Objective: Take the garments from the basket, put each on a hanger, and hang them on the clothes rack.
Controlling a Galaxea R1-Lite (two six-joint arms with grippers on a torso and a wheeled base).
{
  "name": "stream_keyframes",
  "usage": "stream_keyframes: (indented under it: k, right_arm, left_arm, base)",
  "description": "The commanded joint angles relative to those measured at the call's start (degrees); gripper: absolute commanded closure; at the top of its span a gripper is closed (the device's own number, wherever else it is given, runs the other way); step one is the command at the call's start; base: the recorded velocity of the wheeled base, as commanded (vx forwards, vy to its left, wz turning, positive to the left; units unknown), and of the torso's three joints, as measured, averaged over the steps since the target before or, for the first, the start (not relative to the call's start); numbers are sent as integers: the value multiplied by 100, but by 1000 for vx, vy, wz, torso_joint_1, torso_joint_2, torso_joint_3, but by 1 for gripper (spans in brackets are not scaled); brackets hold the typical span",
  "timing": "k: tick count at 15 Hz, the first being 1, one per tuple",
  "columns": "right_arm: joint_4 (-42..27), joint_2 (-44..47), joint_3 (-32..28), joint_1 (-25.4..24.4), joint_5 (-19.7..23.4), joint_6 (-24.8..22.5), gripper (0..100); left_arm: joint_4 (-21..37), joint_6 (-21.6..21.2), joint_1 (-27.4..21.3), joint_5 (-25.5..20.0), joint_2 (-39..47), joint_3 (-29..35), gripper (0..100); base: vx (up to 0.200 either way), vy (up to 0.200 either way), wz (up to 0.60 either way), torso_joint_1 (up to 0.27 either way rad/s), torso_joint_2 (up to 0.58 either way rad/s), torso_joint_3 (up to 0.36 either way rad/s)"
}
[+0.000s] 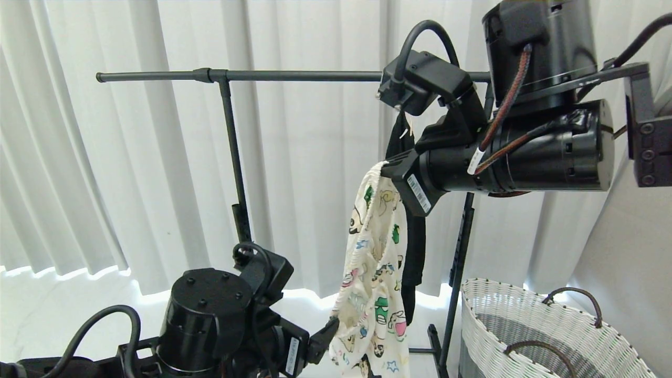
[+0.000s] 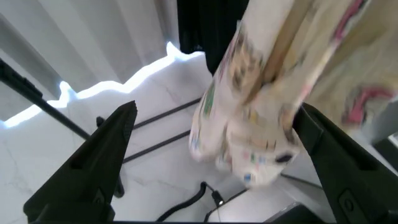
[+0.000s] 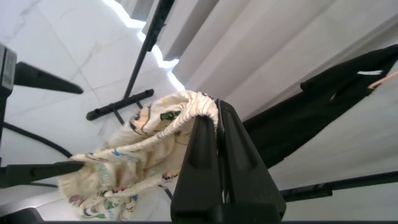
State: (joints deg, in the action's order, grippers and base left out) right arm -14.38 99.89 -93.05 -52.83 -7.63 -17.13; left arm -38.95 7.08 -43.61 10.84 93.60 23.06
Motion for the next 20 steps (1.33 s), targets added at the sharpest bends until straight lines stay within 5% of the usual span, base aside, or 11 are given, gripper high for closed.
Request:
stream_keyframes:
  k: [1,10,11,15,18,20]
  right_arm:
    - [-38,-172,15,1,-2,-1,100]
    - [-108,-268,41,-192,16,8,100]
    - [-108,-277,41,-236,16,8,100]
    - [-108,-391,208,-175,7,16,100]
    - [-144,-936,1017,115,-2,34,100]
    - [-144,-1288,1536,309,-2,43,100]
  left_arm:
    - [-7,-5,1,-3,36,-171,0]
    - [-333,-5,-25,-73,97,-171,0]
    - [-350,4,-25,-73,97,-171,100]
    - [-438,-5,-52,-47,27,-232,100]
    - [-1132,-524,1,112,-70,-382,100]
    - [-1089,-550,239,147,-246,-118,100]
  base:
    - [0,0,0,0,0,0]
    - [0,0,0,0,0,0]
    - [0,0,0,0,0,0]
    - [0,0,0,0,0,0]
    - [0,0,0,0,0,0]
    - [0,0,0,0,0,0]
